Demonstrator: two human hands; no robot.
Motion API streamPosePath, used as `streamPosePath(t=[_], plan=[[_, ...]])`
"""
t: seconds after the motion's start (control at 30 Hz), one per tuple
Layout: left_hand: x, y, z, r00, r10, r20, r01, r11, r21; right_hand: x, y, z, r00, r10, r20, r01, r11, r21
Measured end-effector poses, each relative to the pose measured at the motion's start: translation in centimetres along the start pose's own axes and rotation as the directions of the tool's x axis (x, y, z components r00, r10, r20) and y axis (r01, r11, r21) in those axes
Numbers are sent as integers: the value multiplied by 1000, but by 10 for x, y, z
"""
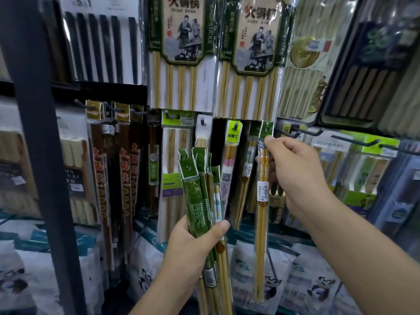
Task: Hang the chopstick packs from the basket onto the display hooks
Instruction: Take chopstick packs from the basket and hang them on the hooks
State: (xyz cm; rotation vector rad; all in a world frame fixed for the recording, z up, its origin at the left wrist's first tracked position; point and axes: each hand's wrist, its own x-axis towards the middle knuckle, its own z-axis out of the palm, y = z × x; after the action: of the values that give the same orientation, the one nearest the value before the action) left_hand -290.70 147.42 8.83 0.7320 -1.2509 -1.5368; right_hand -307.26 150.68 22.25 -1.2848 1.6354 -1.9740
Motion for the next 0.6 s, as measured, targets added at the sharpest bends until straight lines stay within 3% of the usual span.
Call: streamPosePath(t=[0.6], plan=[[3,-8,-2,1000,-4,-28,4,1000,-12,3,-2,2,1000,-12,14,12,1000,15]])
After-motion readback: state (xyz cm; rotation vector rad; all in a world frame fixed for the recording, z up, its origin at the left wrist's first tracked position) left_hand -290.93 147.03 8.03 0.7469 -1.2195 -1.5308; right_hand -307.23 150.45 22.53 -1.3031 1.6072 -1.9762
